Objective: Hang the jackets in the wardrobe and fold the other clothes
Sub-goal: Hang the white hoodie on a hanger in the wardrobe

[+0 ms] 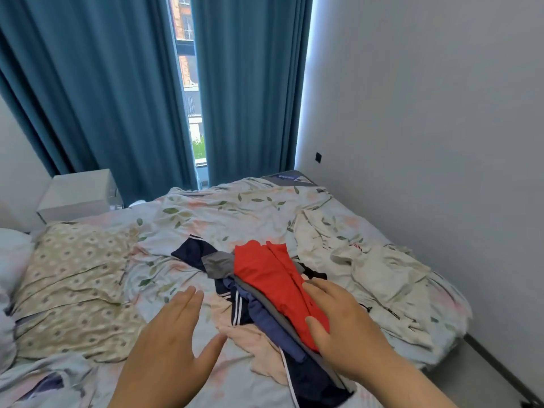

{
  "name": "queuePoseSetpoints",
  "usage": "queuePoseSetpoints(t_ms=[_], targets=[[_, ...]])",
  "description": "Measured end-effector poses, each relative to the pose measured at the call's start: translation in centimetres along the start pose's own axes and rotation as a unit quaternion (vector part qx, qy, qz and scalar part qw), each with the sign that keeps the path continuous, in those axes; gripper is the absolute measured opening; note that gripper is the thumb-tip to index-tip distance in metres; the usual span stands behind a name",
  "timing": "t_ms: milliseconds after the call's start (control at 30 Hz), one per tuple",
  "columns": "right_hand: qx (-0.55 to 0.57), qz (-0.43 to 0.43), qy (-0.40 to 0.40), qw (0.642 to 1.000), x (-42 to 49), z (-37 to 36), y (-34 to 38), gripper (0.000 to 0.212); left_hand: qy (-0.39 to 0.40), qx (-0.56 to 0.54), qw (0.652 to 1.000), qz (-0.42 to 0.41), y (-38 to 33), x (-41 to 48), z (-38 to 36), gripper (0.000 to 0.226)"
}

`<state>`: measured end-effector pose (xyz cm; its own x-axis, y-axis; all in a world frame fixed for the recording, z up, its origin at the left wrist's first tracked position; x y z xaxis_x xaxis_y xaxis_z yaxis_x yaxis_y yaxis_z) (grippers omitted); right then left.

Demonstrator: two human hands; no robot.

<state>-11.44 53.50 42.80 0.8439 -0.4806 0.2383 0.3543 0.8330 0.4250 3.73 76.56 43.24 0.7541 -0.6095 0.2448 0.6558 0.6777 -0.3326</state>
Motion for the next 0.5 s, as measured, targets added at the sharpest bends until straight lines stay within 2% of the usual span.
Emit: queuePoseSetpoints(t_ms=[67, 167, 267, 500], targets=[[-0.001, -0.031, -0.005, 1.000, 0.0, 1.2, -3.8, 0.057, 0.008, -0.011, 1.000, -0.009, -2.6, 1.8, -2.4, 0.104], [-0.006, -0.070, 0.001, 0.998, -0.4, 2.4, -8.7, 0.057, 0.015, -0.033, 0.999, -0.031, -6.1, 4.0, -5.7, 0.088], [-0.005, -0.112, 0.003, 0.994, -1.0, 2.9, -12.3, 0.057, 0.028, -0.040, 0.997, -0.057, -8.7, 5.2, -7.9, 0.086], [-0.020, -0.163, -0.011, 0.986, -2.4, 4.2, -15.8, 0.059, 0.037, -0.057, 0.992, -0.110, -11.8, 7.5, -10.5, 0.083]])
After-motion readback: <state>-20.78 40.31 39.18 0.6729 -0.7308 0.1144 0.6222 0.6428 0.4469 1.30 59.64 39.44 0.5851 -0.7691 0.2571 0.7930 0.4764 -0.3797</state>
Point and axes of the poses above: each hand's wrist, its own x-axis towards the middle knuckle, its own z-axis out of the back of the hand, y = z × x, the point moved 2 cm from there along x, towards the middle knuckle, and after that the axes turned 9 degrees about -y, right-handed, at the moved point
